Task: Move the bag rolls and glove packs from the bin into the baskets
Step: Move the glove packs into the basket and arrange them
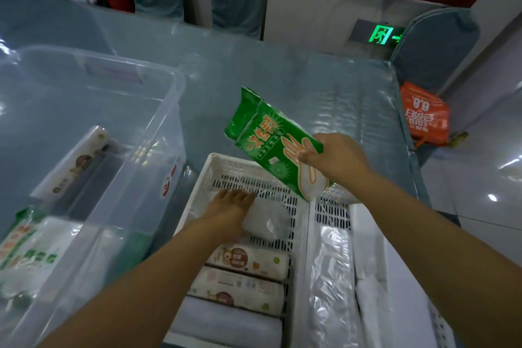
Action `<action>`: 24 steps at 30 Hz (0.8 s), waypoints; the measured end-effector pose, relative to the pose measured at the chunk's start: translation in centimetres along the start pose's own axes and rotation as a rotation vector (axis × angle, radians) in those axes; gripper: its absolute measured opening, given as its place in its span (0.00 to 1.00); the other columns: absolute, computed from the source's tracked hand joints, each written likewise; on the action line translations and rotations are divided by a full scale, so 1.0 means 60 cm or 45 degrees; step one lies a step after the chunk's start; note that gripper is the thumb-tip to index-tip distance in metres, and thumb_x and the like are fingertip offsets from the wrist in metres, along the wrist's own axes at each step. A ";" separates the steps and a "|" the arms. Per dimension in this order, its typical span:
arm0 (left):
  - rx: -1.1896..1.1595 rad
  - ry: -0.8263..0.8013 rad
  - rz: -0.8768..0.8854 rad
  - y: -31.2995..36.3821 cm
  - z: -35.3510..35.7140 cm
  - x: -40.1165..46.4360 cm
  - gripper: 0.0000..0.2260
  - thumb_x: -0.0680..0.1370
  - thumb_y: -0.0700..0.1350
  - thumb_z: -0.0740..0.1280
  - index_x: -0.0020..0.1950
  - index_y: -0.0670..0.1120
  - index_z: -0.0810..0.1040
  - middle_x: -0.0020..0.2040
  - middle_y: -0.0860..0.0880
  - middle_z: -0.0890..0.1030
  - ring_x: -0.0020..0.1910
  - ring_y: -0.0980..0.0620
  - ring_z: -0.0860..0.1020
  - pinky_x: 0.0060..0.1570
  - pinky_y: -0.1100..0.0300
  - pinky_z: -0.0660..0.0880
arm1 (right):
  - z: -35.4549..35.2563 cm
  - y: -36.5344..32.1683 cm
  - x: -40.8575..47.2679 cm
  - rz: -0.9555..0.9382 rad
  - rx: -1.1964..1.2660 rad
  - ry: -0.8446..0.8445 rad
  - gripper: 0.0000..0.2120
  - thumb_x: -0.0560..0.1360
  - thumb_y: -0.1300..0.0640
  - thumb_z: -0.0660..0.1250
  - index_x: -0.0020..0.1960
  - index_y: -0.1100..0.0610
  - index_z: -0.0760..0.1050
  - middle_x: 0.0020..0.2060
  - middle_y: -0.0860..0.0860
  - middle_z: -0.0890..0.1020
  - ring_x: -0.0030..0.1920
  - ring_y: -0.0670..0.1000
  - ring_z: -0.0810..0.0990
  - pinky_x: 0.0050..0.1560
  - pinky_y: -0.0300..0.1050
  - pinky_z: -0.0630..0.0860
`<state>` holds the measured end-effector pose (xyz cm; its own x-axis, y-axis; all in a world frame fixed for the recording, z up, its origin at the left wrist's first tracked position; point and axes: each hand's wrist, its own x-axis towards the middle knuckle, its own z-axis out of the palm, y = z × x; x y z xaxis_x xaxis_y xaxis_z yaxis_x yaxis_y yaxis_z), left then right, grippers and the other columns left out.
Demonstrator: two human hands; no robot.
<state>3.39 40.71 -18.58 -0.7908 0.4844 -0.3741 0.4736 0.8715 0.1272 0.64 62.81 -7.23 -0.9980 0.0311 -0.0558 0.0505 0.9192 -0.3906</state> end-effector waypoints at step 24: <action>-0.022 -0.189 0.123 0.030 -0.016 -0.135 0.14 0.71 0.46 0.68 0.55 0.46 0.75 0.53 0.45 0.79 0.52 0.45 0.75 0.52 0.52 0.72 | 0.040 -0.040 0.031 -0.094 0.221 -0.231 0.14 0.67 0.43 0.72 0.44 0.54 0.80 0.37 0.55 0.84 0.37 0.54 0.82 0.44 0.53 0.80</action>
<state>10.25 38.45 -14.43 -0.6754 0.5507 -0.4906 0.5369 0.8231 0.1848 -1.25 59.72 -8.59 -0.9766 -0.1191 -0.1790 -0.0009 0.8349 -0.5504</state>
